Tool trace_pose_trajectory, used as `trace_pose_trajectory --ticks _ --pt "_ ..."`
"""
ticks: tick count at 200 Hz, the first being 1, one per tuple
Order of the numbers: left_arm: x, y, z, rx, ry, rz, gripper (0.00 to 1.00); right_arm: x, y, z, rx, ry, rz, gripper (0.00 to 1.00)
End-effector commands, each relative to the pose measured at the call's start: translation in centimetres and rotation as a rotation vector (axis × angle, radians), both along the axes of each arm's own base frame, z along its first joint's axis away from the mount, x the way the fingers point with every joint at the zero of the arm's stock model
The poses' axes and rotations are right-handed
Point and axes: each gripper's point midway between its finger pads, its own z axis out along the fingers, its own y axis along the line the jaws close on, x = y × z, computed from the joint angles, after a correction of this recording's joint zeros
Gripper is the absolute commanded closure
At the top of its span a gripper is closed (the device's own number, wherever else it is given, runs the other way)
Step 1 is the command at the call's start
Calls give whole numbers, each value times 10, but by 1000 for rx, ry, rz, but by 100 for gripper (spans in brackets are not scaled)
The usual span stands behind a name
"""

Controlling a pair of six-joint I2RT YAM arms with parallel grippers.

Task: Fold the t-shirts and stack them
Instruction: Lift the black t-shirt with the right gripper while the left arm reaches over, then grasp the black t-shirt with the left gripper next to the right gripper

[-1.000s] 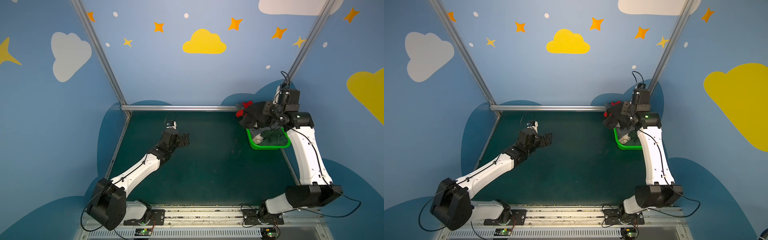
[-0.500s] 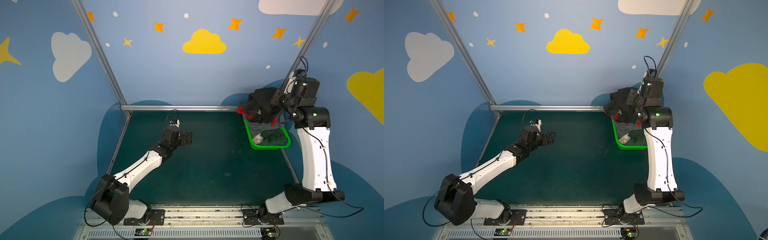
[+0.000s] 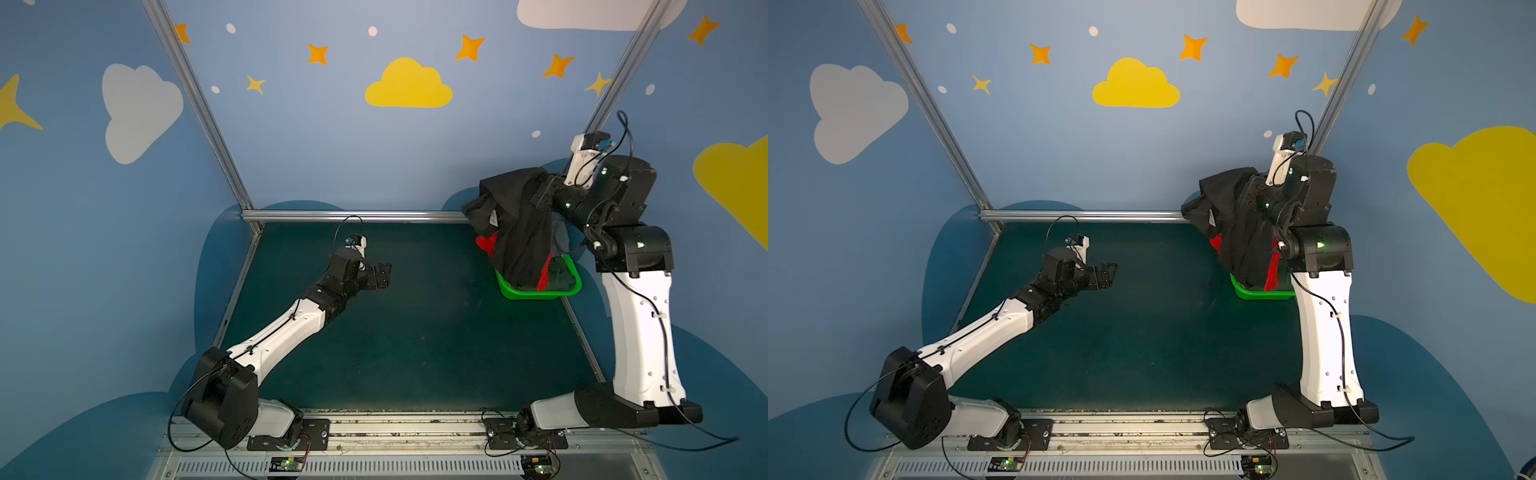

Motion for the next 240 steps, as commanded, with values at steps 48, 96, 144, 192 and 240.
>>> trace_pose_trajectory --ticks 48,96,144,192,240 --pt "2 -102 74 -149 -167 -352 0 33 50 -98 171 216 202 100" --pt "10 -164 83 -224 -237 -489 0 23 67 -131 226 290 278 100" --pt "30 -206 87 -371 -210 -563 0 8 72 -150 257 330 313 100" --pt "30 -242 79 -398 -155 -635 2 -1 73 -148 304 307 348 100" --pt "26 -244 87 -404 -114 -653 97 7 41 -173 324 374 215 85"
